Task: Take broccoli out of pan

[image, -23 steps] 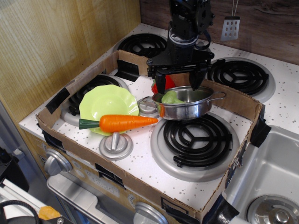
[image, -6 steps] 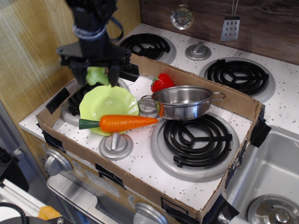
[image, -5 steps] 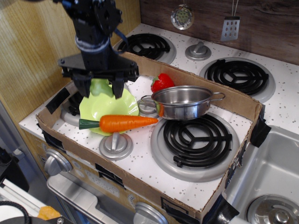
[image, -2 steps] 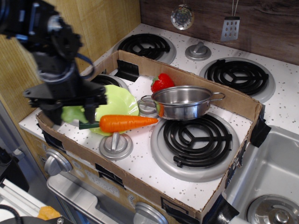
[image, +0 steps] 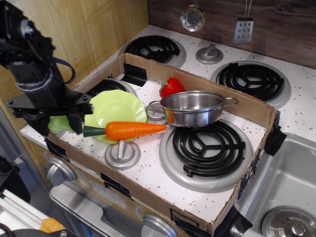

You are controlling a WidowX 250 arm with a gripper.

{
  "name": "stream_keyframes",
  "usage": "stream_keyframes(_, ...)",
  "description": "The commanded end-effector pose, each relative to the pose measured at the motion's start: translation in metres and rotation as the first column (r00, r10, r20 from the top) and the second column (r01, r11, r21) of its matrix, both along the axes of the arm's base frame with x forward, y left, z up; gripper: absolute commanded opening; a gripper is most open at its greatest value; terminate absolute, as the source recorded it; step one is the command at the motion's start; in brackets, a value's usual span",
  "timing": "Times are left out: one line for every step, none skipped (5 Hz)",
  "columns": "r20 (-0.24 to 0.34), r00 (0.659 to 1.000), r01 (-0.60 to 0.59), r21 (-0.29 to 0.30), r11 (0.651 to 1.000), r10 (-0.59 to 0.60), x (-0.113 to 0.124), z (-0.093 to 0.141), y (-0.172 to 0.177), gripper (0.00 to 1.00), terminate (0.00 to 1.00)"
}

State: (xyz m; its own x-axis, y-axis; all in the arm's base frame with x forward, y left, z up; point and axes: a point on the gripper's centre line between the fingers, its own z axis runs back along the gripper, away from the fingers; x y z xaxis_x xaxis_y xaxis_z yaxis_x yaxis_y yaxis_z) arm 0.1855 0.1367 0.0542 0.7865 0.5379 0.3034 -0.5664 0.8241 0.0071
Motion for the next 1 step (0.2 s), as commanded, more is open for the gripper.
stream_keyframes(0.043,0.997,0.057,0.022,0.998,-0.058,0.0133,0.0093,0.0184,1.0,1.0)
